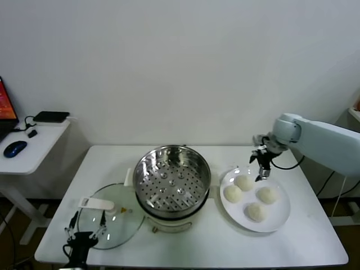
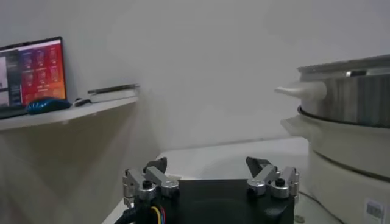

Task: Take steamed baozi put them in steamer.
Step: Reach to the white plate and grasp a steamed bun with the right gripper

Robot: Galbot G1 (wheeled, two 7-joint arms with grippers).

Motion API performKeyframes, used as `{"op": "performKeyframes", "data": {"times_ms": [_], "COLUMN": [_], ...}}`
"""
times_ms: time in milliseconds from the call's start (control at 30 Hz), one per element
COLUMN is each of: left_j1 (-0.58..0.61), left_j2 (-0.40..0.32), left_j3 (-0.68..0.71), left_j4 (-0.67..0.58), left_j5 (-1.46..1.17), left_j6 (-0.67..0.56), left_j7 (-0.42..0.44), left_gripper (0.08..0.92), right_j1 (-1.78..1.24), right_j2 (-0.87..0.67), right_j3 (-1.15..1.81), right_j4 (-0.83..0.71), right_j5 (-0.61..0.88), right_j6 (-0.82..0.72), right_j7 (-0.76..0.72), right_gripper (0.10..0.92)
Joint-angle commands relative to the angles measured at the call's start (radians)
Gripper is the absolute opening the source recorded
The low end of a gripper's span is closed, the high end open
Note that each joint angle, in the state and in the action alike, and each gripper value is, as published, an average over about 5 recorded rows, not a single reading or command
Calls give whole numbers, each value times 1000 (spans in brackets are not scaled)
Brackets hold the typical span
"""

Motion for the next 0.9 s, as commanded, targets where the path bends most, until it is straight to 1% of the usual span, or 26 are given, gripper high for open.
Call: {"op": "performKeyframes", "data": {"times_ms": [33, 433, 800, 900], "left_j1": [-3, -5, -5, -6], "left_j2": [-14, -13, -16, -16], "left_j3": [-5, -11, -10, -10], "left_j4": [16, 32, 31, 29], "left_j5": [5, 23, 31, 31], "left_j6": [-3, -14, -16, -16], "left_j7": [1, -1, -2, -3], "left_gripper": [823, 823, 823, 823], "right_j1": [-85, -224, -243, -243], "right_j2": [61, 117, 133, 132], "right_j3": [-1, 138, 172, 173], "right_j4": [-76, -177, -209, -208], "right_j5": [-27, -83, -90, -90], "right_j6": [-30, -40, -33, -32], "right_j7": [18, 69, 80, 78], "right_gripper": [823, 823, 823, 811]}}
